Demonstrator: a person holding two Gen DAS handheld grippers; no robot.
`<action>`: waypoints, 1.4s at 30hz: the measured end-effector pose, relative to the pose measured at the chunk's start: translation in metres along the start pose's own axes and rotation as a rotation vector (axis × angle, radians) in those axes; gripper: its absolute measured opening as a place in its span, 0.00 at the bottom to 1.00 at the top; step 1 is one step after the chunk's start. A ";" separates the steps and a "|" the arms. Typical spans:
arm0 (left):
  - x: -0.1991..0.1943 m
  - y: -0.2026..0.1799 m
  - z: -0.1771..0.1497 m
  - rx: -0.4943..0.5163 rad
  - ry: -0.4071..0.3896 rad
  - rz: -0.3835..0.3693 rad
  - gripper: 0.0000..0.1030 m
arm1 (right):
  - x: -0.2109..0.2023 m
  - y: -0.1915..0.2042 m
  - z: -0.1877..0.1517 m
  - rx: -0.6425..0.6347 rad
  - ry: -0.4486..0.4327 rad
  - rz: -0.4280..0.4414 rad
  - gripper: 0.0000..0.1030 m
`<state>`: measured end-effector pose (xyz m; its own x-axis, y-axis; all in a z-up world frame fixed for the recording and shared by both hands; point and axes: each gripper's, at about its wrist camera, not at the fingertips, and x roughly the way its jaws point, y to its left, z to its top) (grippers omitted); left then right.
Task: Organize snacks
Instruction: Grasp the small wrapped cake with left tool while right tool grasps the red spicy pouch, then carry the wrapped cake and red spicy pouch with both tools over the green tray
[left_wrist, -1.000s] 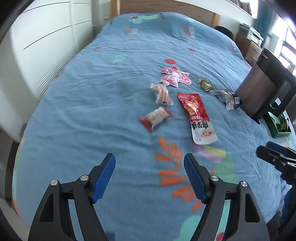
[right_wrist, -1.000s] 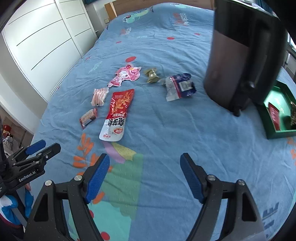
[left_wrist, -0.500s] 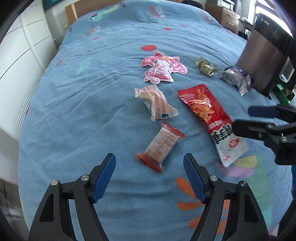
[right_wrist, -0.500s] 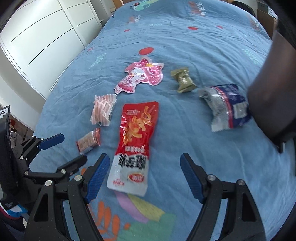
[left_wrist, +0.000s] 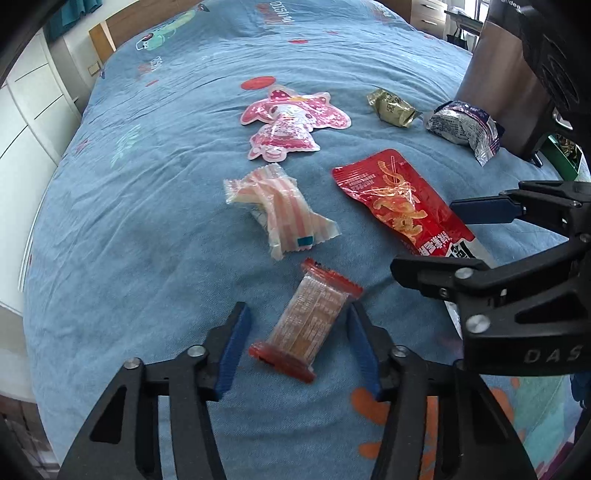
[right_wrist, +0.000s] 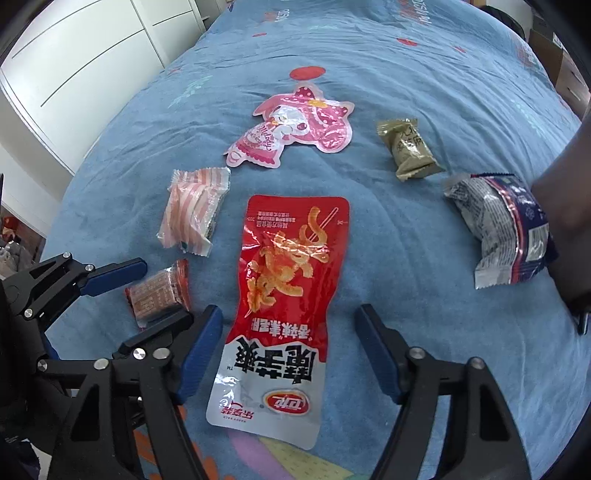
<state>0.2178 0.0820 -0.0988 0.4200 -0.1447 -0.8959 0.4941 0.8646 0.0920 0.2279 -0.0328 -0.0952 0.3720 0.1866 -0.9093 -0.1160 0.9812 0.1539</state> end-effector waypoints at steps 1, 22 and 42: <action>0.001 -0.002 0.001 0.003 0.004 0.001 0.41 | 0.001 0.001 0.001 -0.006 -0.001 -0.007 1.00; -0.007 -0.011 -0.001 -0.147 0.026 0.042 0.19 | -0.010 -0.011 -0.001 -0.013 -0.009 0.013 1.00; -0.075 -0.038 -0.029 -0.328 -0.028 0.058 0.19 | -0.094 -0.017 -0.041 0.002 -0.101 0.020 1.00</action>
<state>0.1454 0.0741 -0.0476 0.4632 -0.1004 -0.8805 0.1991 0.9799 -0.0070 0.1573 -0.0693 -0.0283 0.4602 0.2100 -0.8626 -0.1222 0.9774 0.1727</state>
